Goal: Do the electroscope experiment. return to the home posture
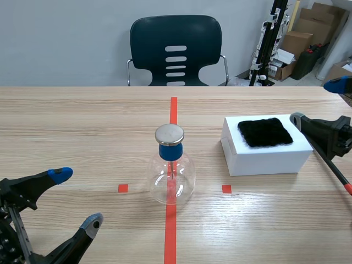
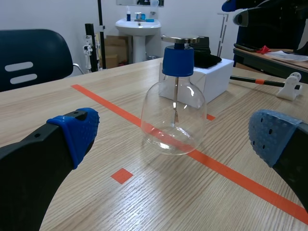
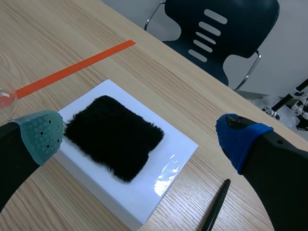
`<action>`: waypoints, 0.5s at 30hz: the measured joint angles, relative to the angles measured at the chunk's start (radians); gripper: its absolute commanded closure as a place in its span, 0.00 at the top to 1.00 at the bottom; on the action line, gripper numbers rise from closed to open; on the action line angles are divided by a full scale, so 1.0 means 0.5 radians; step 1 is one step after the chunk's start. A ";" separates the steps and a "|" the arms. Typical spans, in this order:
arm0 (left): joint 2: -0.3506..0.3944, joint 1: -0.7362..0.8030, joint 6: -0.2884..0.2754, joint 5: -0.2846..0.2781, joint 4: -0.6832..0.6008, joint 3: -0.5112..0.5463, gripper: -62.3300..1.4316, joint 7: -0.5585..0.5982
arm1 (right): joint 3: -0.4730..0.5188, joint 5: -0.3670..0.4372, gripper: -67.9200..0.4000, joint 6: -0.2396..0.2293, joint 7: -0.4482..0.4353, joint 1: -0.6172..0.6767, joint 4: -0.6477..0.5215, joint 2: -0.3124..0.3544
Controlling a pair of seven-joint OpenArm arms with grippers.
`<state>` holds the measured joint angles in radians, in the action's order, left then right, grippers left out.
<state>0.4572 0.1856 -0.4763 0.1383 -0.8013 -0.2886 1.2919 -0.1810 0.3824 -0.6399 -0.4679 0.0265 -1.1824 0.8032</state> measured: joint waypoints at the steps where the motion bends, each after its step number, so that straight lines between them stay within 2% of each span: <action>1: 0.000 0.000 0.000 -0.001 0.000 0.000 1.00 0.000 | 0.000 0.000 1.00 0.000 0.000 0.005 0.000 0.000; 15: 0.000 0.000 -0.007 -0.001 0.000 0.000 1.00 -0.011 | 0.000 0.005 1.00 0.007 -0.006 0.004 0.001 0.000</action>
<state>0.4572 0.1856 -0.4797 0.1379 -0.8013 -0.2886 1.2861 -0.1810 0.3847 -0.6365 -0.4709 0.0284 -1.1820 0.8032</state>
